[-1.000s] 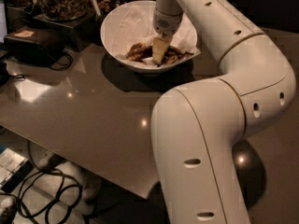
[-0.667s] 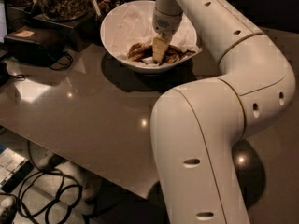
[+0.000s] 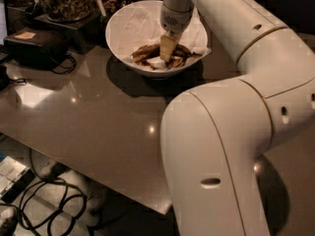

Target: Pick banana from white bowl

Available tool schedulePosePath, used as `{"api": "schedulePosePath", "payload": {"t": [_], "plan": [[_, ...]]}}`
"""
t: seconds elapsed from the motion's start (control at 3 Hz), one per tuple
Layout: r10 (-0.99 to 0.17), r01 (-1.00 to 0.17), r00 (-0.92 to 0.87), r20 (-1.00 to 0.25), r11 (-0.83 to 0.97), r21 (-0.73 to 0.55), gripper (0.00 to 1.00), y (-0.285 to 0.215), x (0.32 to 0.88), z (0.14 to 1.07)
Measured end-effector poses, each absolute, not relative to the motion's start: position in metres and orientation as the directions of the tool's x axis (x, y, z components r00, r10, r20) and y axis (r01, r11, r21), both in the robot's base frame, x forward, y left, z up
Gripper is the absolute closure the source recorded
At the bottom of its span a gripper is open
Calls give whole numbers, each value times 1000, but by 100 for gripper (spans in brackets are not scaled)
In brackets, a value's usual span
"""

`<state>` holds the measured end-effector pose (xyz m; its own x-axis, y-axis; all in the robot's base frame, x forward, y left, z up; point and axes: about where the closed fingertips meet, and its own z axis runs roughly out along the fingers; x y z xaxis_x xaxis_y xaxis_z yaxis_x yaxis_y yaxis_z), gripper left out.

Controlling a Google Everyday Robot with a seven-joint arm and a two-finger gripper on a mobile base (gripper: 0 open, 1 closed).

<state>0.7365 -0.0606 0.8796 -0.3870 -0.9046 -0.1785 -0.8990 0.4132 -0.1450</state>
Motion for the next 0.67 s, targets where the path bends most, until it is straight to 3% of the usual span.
{"api": "schedulePosePath", "payload": {"t": [0.67], "plan": [[-899,-885,-386,-204,424,-192,100,-59,716,894]]}}
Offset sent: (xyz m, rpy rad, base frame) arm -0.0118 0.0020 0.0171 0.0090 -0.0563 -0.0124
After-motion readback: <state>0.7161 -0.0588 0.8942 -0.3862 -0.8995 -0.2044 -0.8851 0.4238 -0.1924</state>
